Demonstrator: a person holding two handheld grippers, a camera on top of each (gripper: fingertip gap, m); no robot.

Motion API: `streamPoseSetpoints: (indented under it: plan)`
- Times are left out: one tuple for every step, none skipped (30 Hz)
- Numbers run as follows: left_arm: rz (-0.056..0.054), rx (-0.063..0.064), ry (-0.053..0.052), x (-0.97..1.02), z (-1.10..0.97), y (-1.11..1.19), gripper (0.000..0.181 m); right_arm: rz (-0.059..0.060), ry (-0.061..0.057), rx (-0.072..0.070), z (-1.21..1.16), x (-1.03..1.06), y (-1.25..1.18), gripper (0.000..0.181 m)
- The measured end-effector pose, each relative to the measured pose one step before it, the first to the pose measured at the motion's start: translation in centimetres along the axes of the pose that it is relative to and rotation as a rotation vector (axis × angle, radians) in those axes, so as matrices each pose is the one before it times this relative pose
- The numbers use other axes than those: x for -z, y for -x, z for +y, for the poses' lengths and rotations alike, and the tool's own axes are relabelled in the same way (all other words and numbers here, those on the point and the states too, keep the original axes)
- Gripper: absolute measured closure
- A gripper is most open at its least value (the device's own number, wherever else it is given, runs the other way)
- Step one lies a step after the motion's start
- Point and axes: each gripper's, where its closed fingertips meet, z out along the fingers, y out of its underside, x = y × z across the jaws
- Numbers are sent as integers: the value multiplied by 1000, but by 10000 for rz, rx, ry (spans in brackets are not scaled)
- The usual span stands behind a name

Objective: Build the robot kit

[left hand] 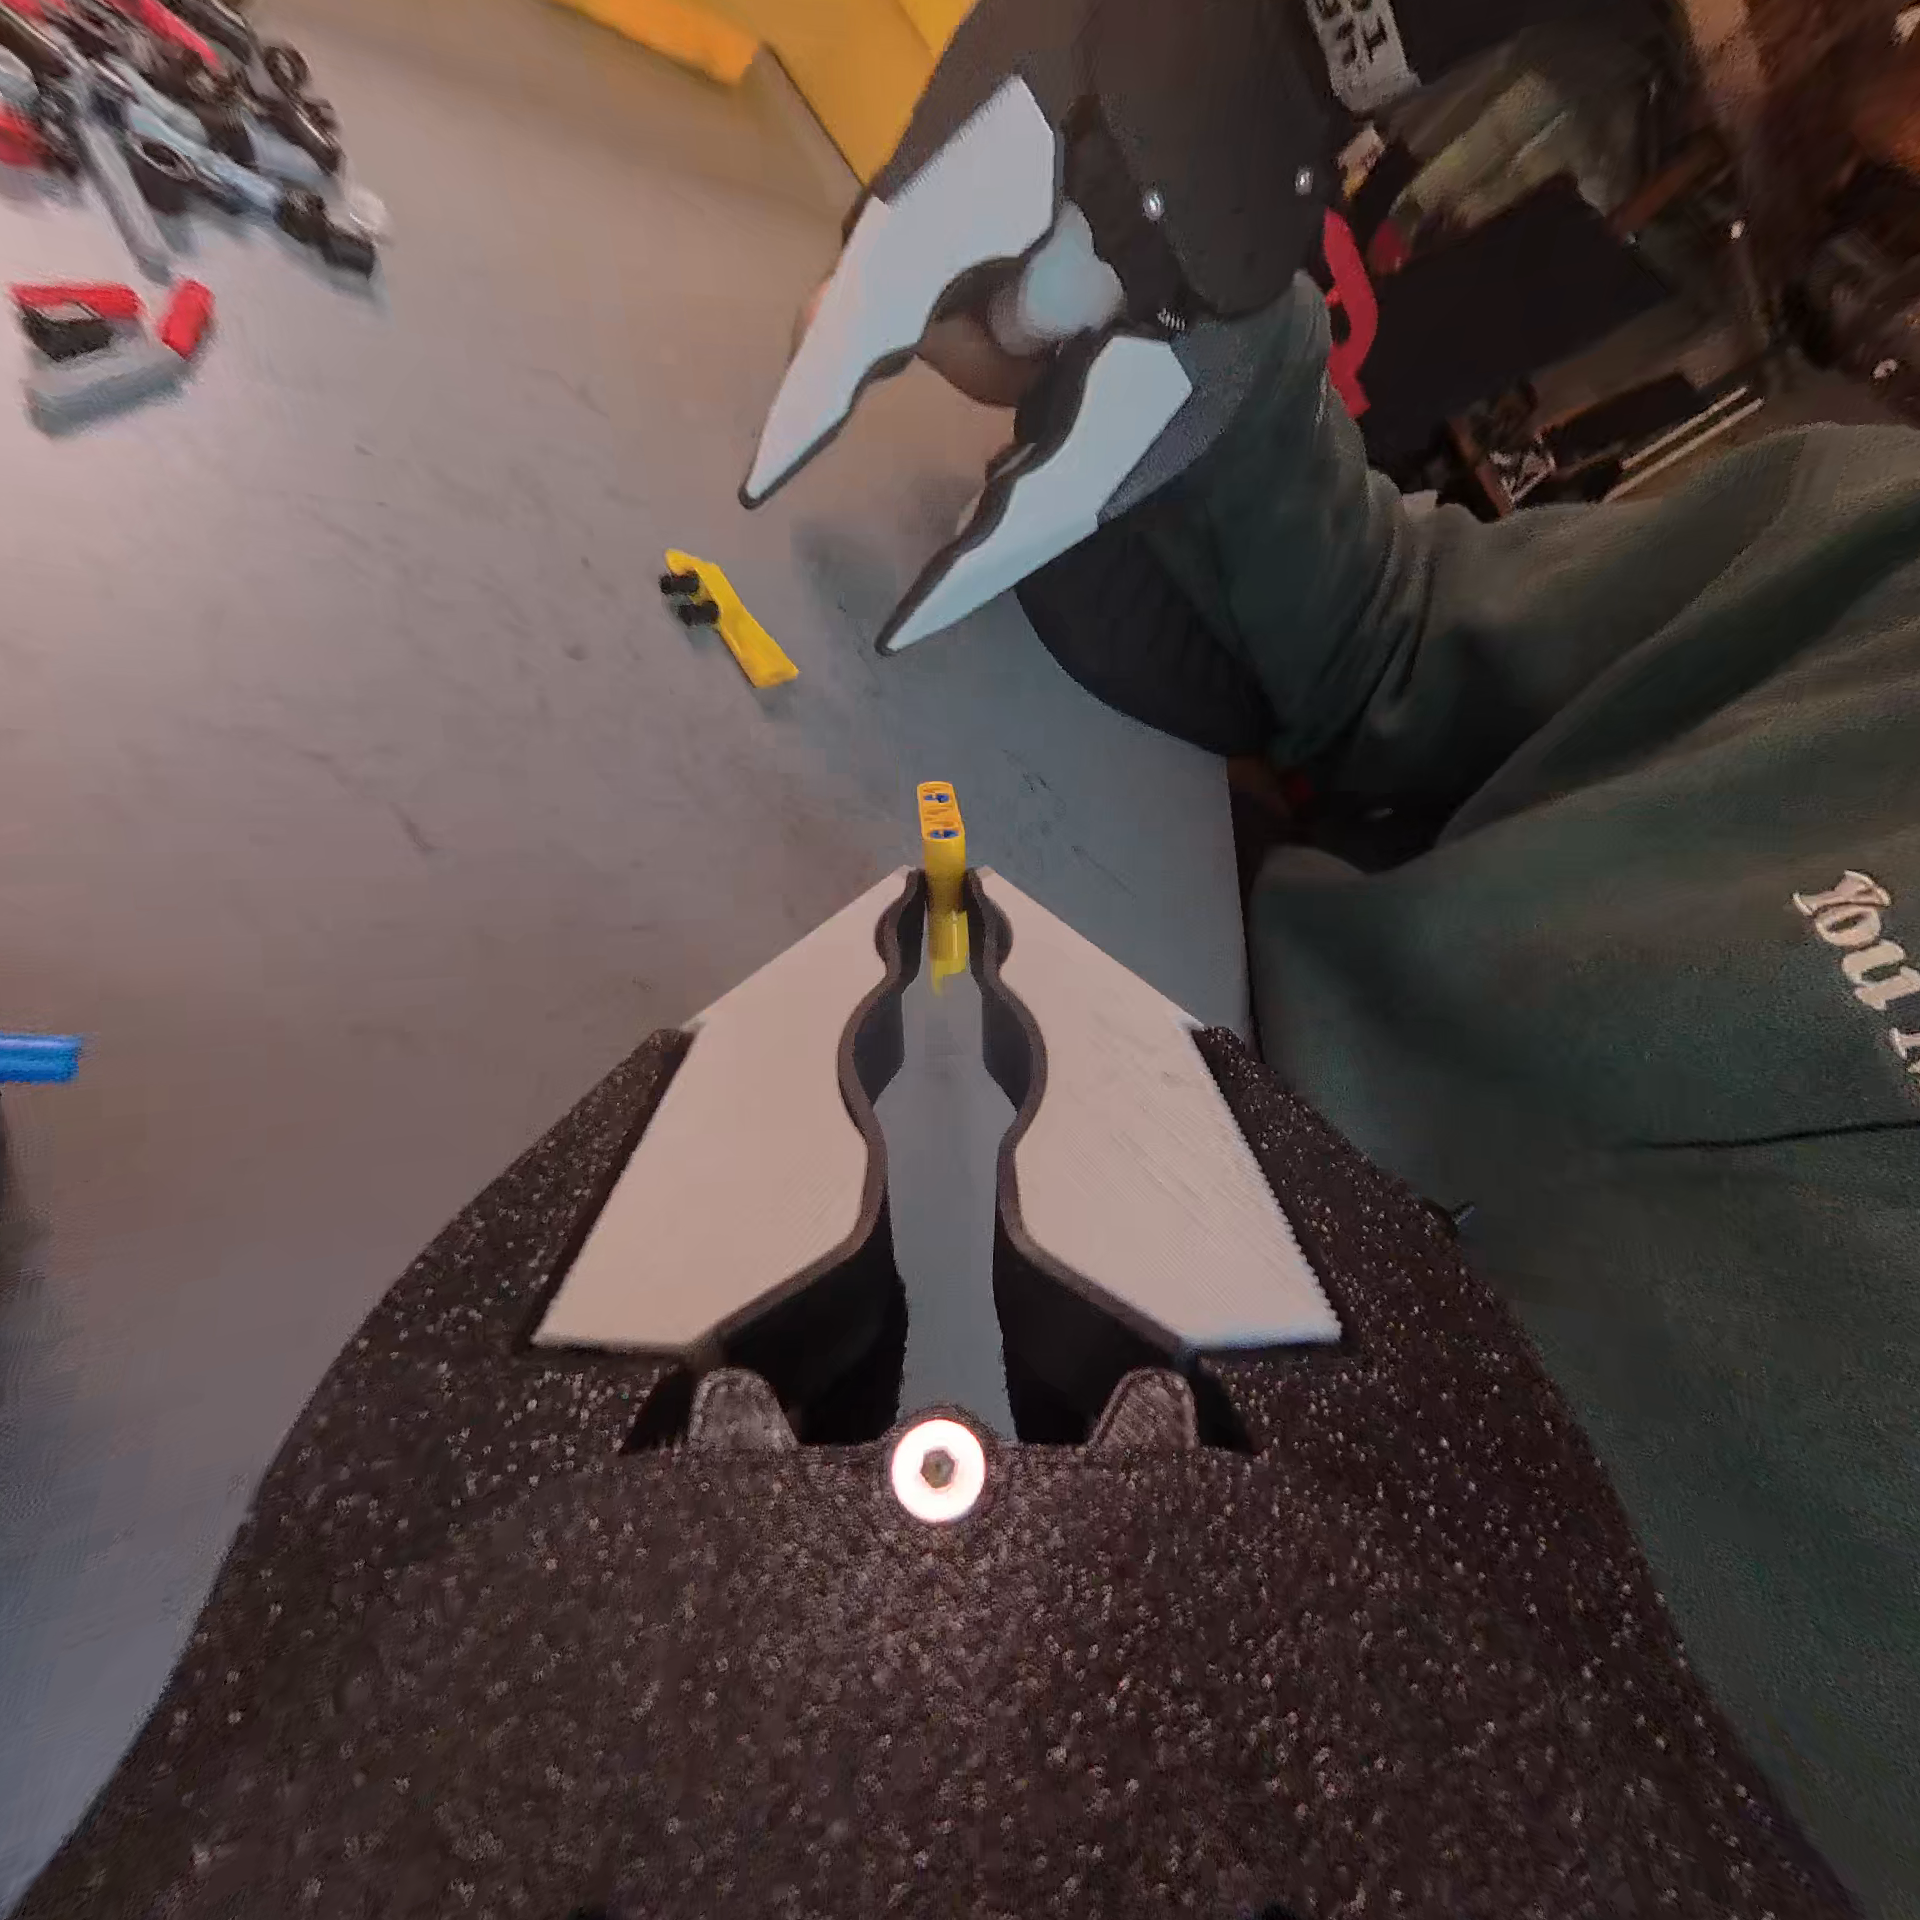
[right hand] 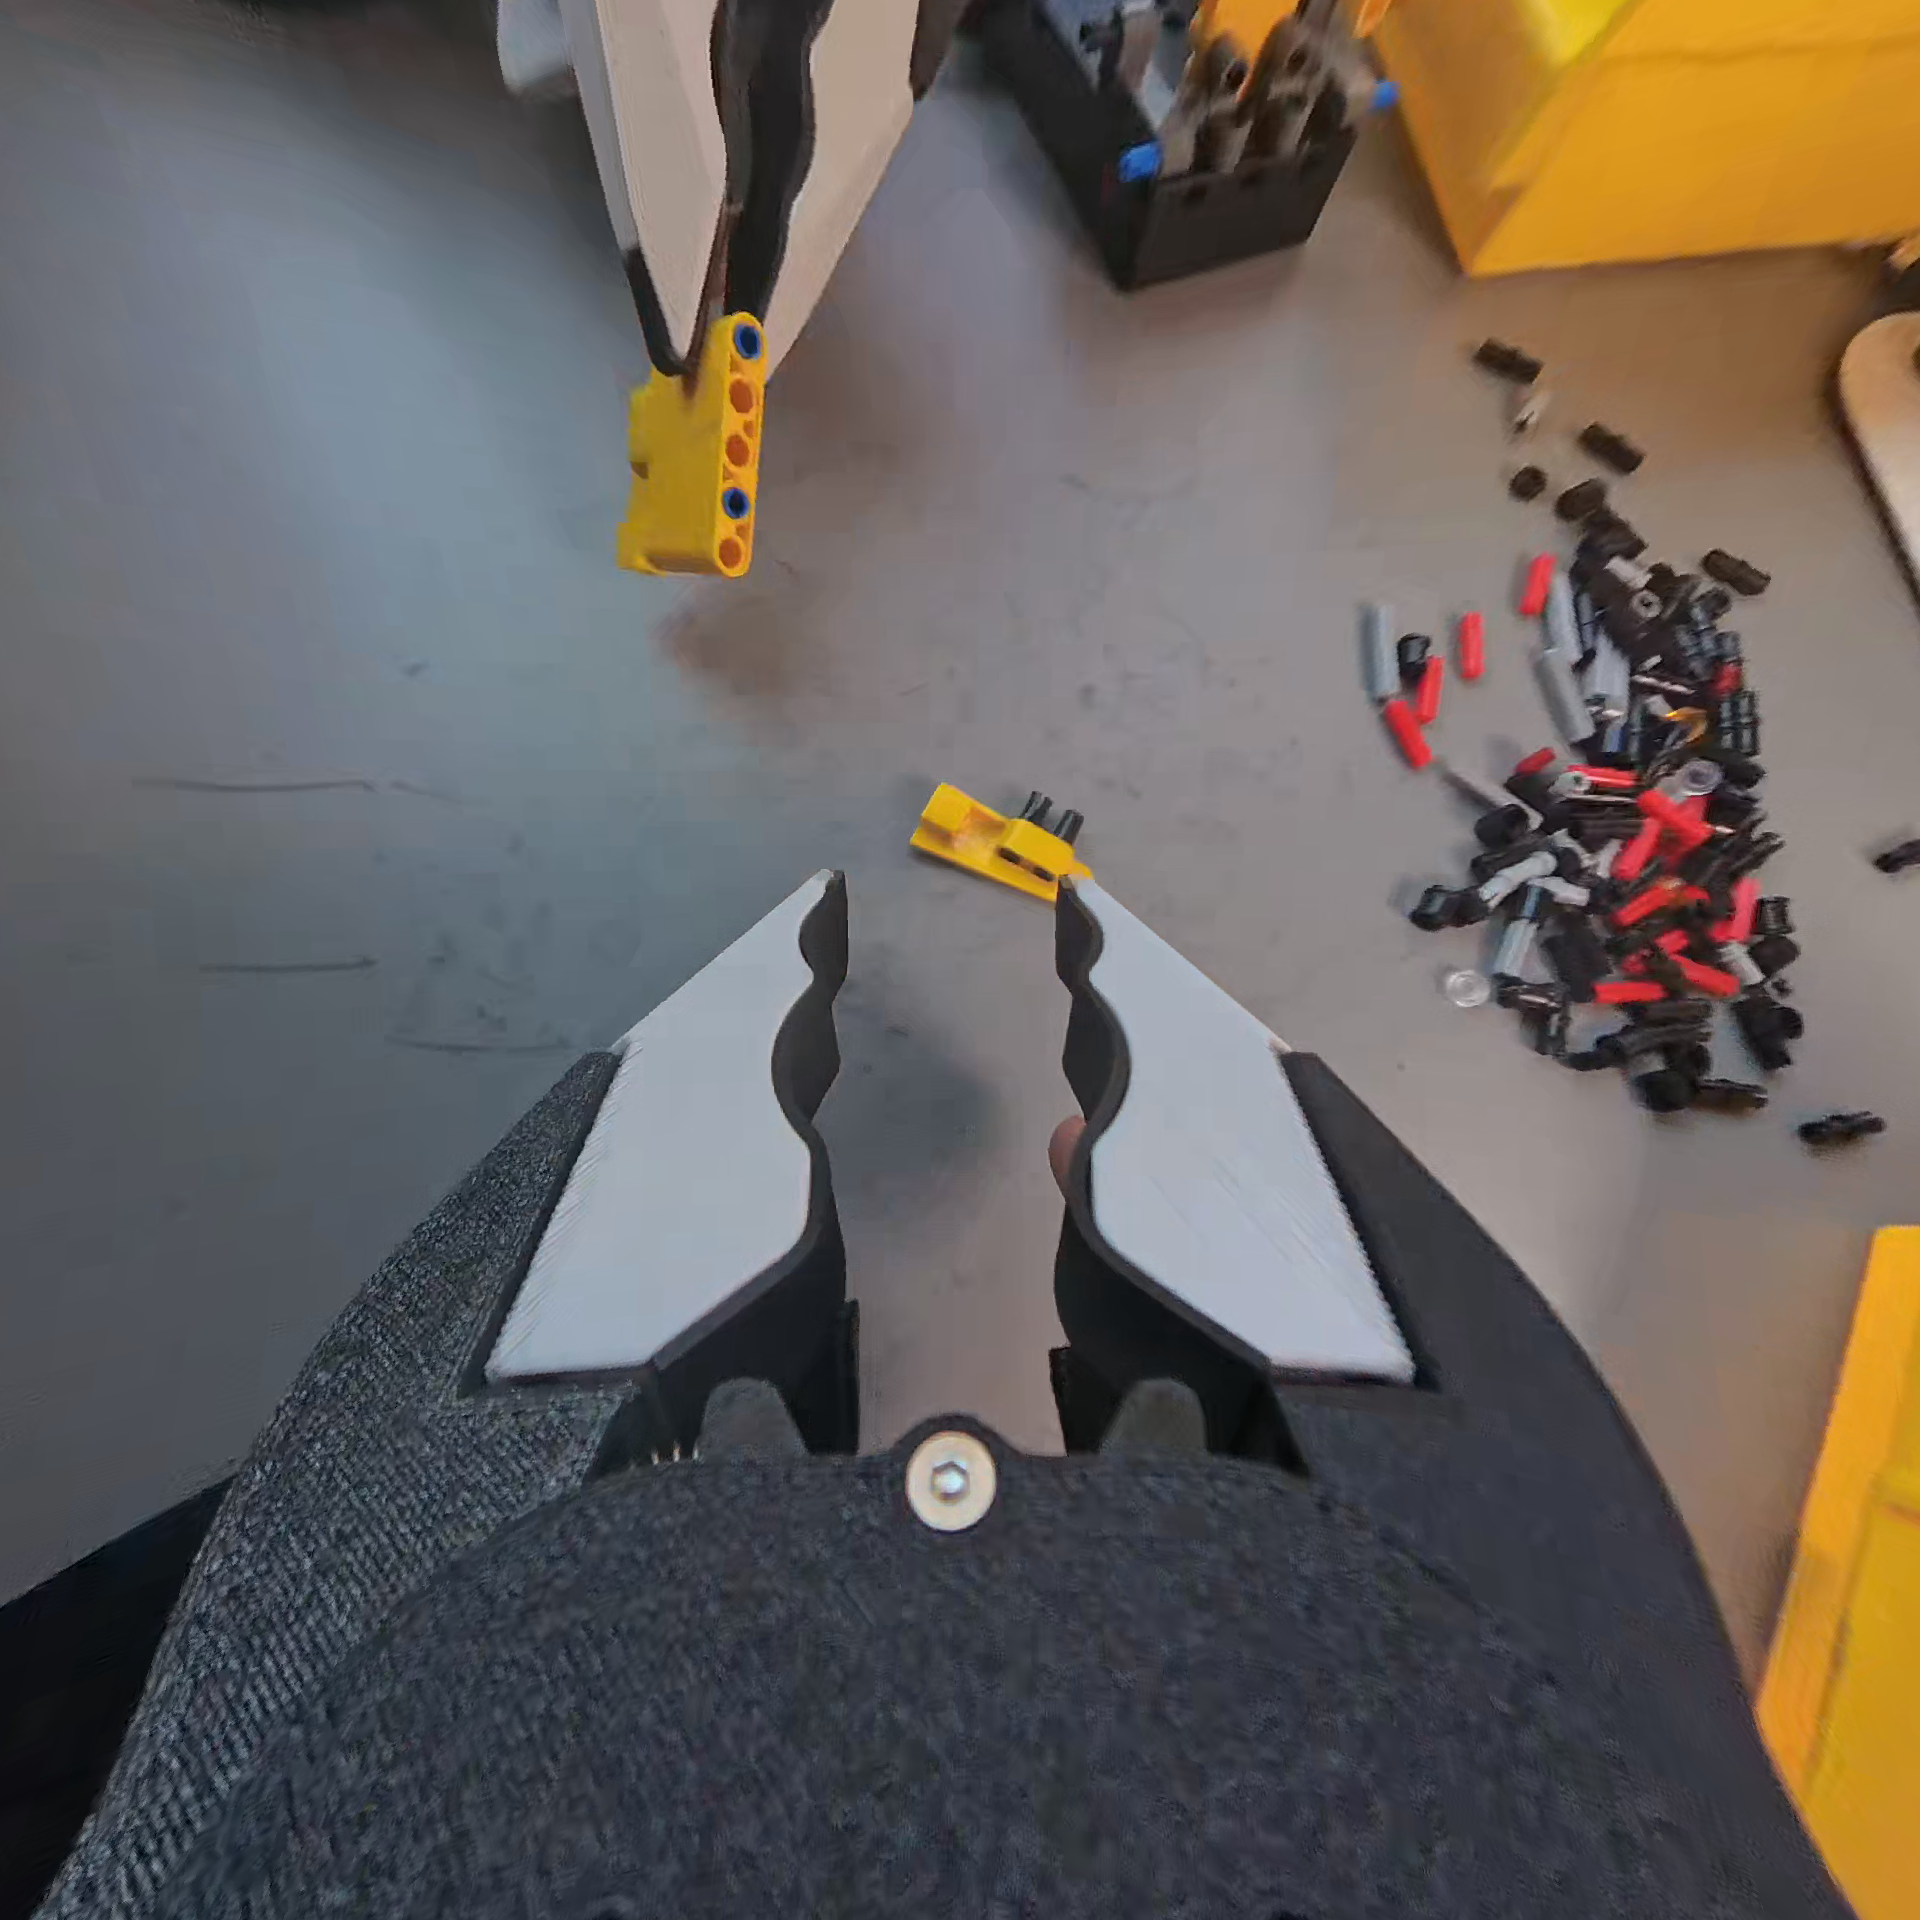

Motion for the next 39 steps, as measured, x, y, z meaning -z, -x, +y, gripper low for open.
streamPoseSetpoints:
  plan:
    - [104, 45, 380, -372, 536, -91, 175, -15, 266, 15, 290, -244, 146, 142]
    - [-68, -19, 331, -368, 407, 169, 175, 237, 195, -104, 110, -225, -342, 143]
    - [-151, -15, 261, -342, 279, 289, 175, 208, 284, -265, 253, -212, -409, 143]
    - [-90, 5, 196, -300, 139, 215, 174, 42, 209, -282, 233, -184, -181, 141]
    - [-49, -11, 87, -225, -21, 116, 174, -54, 25, -249, -5, -172, 12, 141]
    - [-41, -6, 7, -144, -151, 90, 174, -56, -77, -242, -212, -181, 53, 141]
    - [-87, -19, 5, -97, -135, 133, 174, 40, -51, -241, -263, -182, -64, 141]
    - [-95, -47, 2, -67, -118, 120, 174, 135, 21, -200, -211, -157, -181, 141]
    - [-98, -63, 0, -34, -77, 103, 173, 36, 5, -107, -246, -119, -4, 140]
    - [-107, -83, 9, -24, -28, 94, 173, -111, 9, -56, -195, -85, 244, 138]
    - [-131, -100, 10, 31, 5, 101, 173, -24, 67, -54, -75, -118, 109, 138]
    - [-153, -124, 5, 34, -10, 126, 173, 65, 142, -34, 103, -172, -60, 139]
    - [-149, -164, 4, 34, -16, 114, 173, 54, 131, -10, 153, -175, -76, 139]
    - [-101, -181, 5, 6, -18, 33, 173, -96, -75, -66, -147, -9, 115, 143]
    - [-94, -179, -50, -9, -102, 27, 172, -15, 34, -9, 60, -44, -9, 143]
    - [-180, -193, -137, 13, -223, 148, 172, -44, 18, -9, 14, 3, 44, 144]
    - [-224, -195, -172, 43, -271, 195, 169, -27, -3, 20, 3, 4, 25, 144]
    - [-172, -158, -168, 73, -263, 135, 166, -25, -4, 15, 14, 12, 9, 145]
    - [-110, -102, -165, 106, -275, 62, 163, -35, -11, 7, 14, 16, 11, 145]
    - [-78, -45, -139, 125, -192, 32, 160, -45, -15, 4, 19, 20, -21, 146]
    - [-52, -16, -57, 91, -50, 4, 157, -54, -6, 20, 40, 34, -26, 147]
    - [-55, -39, 29, 63, 115, -40, 155, -65, -3, 79, 35, 42, 9, 147]
    - [-96, -92, 81, 24, 223, -72, 155, -60, 10, 132, 60, 43, 6, 147]
    - [-117, -129, 110, -50, 264, -142, 154, -64, 29, 152, 43, 48, 29, 148]
    - [-85, -123, 116, -152, 251, -282, 151, -65, 42, 194, 40, 54, 58, 148]
    - [-52, -130, 118, -253, 214, -413, 149, -54, 56, 254, 20, 62, 63, 148]
    - [-106, -194, 123, -325, 175, -396, 147, -67, 72, 310, 34, 72, 114, 148]
    - [-212, -274, 136, -368, 130, -265, 144, -112, 85, 338, 35, 89, 248, 148]
    - [-261, -321, 176, -373, 120, -157, 142, -168, 58, 325, -37, 115, 388, 148]
    - [-246, -334, 154, -325, 59, -98, 140, -174, -7, 282, -188, 115, 419, 148]
    - [-203, -321, 96, -204, -31, -27, 140, -80, -100, 214, -382, 24, 260, 148]
    - [-162, -285, 115, -111, 23, 72, 141, -38, -98, 121, -420, -98, 171, 148]
    - [-126, -247, 87, -25, 36, 150, 142, -91, 2, 86, -270, -225, 265, 148]
    - [-95, -186, 51, 41, 70, 213, 142, -118, 48, 145, -139, -284, 368, 148]
    - [-74, -117, 25, 102, 97, 247, 143, -97, 62, 175, -75, -297, 363, 148]
    - [-54, -55, 7, 171, 131, 272, 144, -84, 54, 136, -46, -284, 340, 148]
    - [-56, -10, -2, 203, 148, 297, 144, 2, -99, 63, -283, -117, 165, 148]
    - [-96, 16, -7, 253, 158, 364, 144, -145, -116, 32, -294, -44, 403, 148]
    - [-114, 34, -33, 282, 123, 395, 143, -150, -108, 59, -316, -109, 495, 148]
